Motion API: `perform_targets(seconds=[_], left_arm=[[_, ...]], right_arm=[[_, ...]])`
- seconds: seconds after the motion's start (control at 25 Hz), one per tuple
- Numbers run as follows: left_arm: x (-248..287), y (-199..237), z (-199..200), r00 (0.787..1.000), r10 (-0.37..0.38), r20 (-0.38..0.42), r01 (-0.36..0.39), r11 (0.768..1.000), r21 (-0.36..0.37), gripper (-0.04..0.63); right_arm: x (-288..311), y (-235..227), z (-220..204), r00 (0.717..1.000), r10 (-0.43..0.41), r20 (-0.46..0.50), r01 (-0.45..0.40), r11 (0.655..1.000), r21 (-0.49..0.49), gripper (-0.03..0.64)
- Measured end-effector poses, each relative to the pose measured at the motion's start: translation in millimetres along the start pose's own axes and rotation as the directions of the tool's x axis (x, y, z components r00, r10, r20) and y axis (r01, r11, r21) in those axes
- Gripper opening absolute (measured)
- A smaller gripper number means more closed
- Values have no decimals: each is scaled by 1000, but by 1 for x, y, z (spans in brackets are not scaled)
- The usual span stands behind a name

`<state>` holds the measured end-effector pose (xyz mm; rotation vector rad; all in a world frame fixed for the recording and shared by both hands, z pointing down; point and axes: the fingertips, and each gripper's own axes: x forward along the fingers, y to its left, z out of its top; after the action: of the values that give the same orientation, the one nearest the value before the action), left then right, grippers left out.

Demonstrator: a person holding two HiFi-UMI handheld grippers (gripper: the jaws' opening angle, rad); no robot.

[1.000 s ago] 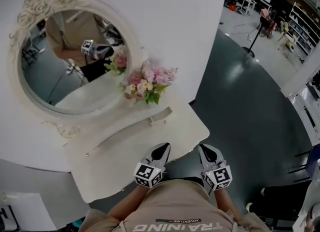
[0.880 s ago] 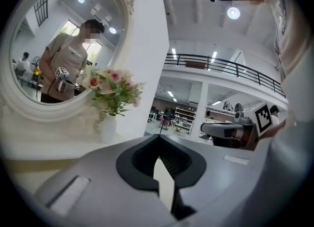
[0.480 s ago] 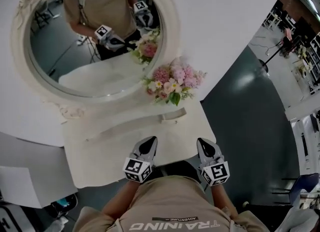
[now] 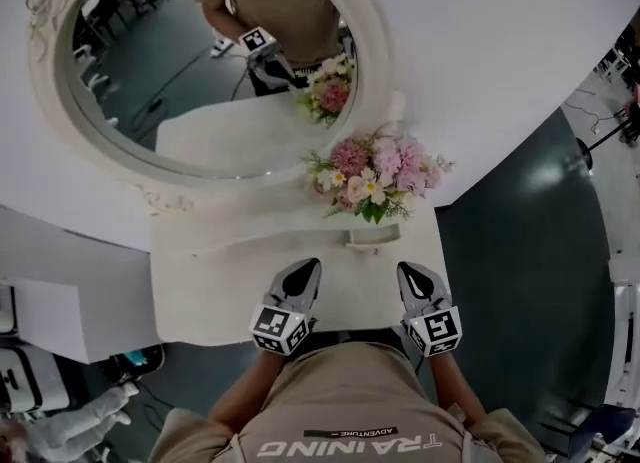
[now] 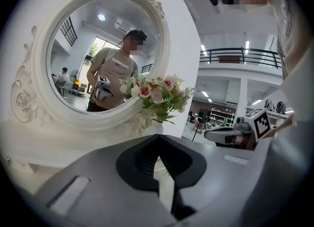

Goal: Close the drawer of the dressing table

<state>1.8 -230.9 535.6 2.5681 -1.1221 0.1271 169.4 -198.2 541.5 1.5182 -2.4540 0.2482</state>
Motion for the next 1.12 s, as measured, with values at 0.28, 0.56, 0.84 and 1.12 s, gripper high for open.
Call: perform_targets(seconds=[0.28, 0.56, 0.84, 1.12], left_arm=[[20, 7, 22, 995, 100, 16, -101, 994, 49, 14], [29, -6, 21, 989, 146, 12, -147, 988, 49, 14], [30, -20, 13, 990, 143, 14, -143, 989, 23, 14], [26, -30, 13, 997, 70, 23, -71, 997, 31, 14]], right_arm=[[34, -23, 5, 994, 108, 32, -108, 994, -3, 2], [43, -33, -11, 985, 171, -4, -171, 985, 0, 2], [46, -36, -32, 980, 191, -56, -191, 982, 13, 2], [41, -25, -42, 985, 146, -90, -143, 989, 37, 2]])
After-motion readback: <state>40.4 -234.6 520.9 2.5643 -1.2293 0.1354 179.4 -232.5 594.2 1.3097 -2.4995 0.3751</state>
